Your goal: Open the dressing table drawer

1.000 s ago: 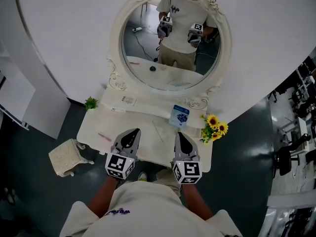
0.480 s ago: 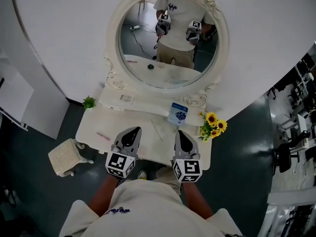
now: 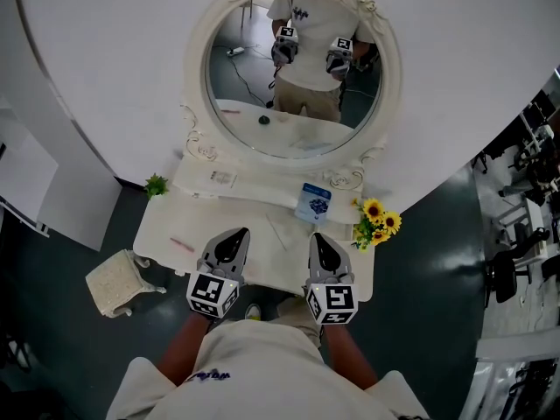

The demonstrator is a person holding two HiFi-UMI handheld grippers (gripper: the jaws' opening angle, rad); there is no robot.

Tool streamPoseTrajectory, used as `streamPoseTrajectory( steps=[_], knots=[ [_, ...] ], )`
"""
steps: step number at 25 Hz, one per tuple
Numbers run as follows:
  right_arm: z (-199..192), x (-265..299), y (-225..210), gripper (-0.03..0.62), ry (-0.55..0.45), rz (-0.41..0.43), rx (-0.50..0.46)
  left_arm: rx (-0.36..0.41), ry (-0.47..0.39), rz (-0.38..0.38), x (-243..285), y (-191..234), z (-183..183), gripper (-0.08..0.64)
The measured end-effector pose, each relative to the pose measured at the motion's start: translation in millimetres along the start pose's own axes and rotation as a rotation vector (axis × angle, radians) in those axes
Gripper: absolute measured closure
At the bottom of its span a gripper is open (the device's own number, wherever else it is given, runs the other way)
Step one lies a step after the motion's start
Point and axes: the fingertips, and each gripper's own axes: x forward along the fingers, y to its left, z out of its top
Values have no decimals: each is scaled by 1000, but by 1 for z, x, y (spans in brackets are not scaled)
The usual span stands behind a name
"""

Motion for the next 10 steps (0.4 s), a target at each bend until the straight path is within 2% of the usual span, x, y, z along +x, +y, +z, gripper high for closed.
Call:
streamPoseTrajectory(
  steps=[10],
  knots=[
    [3, 9, 3, 581, 5, -9, -24, -12, 11, -19, 3, 4, 0, 552]
  ],
)
